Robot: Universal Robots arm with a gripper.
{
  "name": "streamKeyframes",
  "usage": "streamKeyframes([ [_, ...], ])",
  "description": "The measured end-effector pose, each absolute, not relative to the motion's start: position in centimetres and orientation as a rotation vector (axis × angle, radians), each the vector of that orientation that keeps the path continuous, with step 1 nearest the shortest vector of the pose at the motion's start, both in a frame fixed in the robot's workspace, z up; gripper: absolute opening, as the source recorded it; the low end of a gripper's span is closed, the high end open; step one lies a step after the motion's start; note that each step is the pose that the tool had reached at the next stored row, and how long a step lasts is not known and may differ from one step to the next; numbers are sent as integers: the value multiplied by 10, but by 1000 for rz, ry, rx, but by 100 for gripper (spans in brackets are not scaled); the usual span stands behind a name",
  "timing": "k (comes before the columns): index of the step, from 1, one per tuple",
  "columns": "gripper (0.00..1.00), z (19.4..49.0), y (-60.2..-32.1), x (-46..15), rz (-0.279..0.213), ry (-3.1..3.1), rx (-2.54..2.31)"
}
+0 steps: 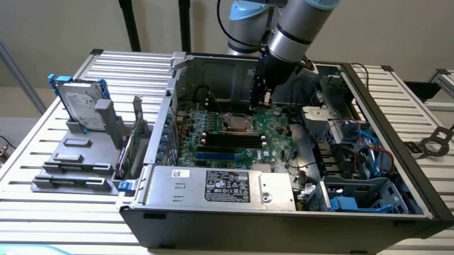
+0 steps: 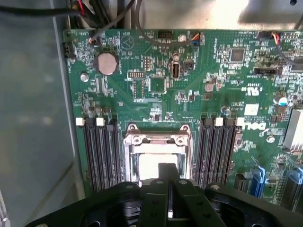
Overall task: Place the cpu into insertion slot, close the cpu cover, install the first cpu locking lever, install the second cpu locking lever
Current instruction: 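Close the cpu cover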
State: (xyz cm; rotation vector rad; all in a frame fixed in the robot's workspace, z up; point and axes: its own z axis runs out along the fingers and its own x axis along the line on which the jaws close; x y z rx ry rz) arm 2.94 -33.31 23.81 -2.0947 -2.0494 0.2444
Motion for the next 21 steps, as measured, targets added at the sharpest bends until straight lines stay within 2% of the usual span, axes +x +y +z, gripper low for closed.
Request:
streamKeyframes([
  [11,11,230,-333,-9,271,-2034,-2080],
  [21,11,215,-330,-24,254,-2030,-2072],
])
